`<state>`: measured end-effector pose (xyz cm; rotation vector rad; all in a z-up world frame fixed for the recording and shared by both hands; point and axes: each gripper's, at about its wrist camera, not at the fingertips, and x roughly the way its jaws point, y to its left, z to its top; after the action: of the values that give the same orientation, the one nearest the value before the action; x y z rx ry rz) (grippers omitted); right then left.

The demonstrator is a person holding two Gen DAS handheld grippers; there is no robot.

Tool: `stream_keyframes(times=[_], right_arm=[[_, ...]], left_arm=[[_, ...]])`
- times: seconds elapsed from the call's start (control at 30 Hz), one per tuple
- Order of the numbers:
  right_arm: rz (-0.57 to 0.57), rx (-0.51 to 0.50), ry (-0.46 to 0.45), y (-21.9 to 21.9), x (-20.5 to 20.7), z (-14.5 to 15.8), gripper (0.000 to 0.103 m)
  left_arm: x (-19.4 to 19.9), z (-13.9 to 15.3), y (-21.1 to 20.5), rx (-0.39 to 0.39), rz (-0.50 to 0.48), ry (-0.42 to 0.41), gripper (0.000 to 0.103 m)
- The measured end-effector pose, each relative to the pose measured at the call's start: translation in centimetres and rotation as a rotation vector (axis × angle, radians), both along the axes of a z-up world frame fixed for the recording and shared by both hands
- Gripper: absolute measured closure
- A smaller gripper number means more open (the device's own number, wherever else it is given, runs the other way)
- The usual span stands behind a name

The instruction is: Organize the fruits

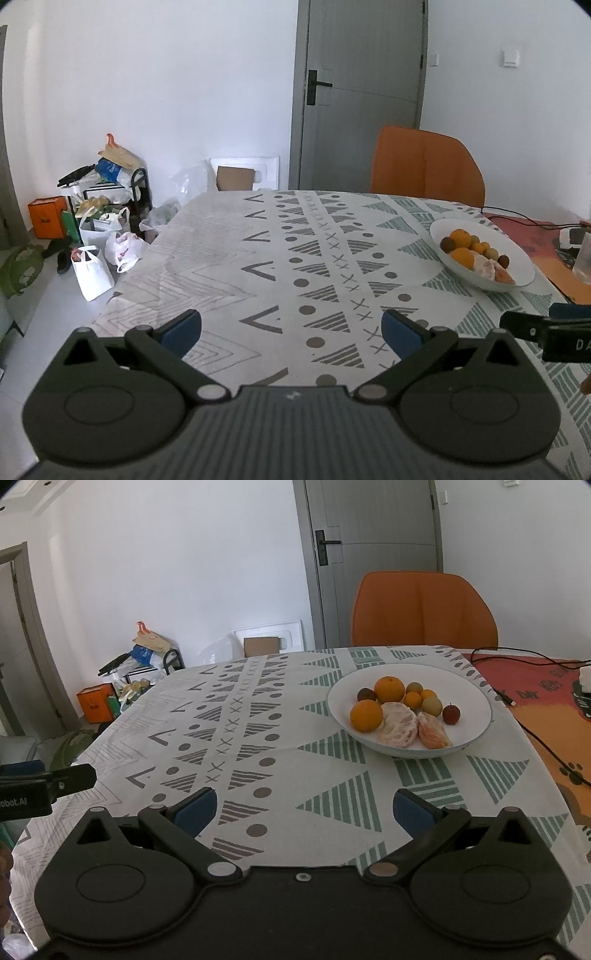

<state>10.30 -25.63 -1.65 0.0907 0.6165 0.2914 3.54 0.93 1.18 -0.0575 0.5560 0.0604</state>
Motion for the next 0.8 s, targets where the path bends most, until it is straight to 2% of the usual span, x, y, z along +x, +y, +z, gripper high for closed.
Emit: stream_keyframes(times=[0.8], right_arm=[[0.004, 0.002, -0.005, 0.19, -0.22, 0.11, 0.0]], left_arm=[[-0.1, -0.14, 0.13, 0.011, 0.006, -0.003, 0.0]])
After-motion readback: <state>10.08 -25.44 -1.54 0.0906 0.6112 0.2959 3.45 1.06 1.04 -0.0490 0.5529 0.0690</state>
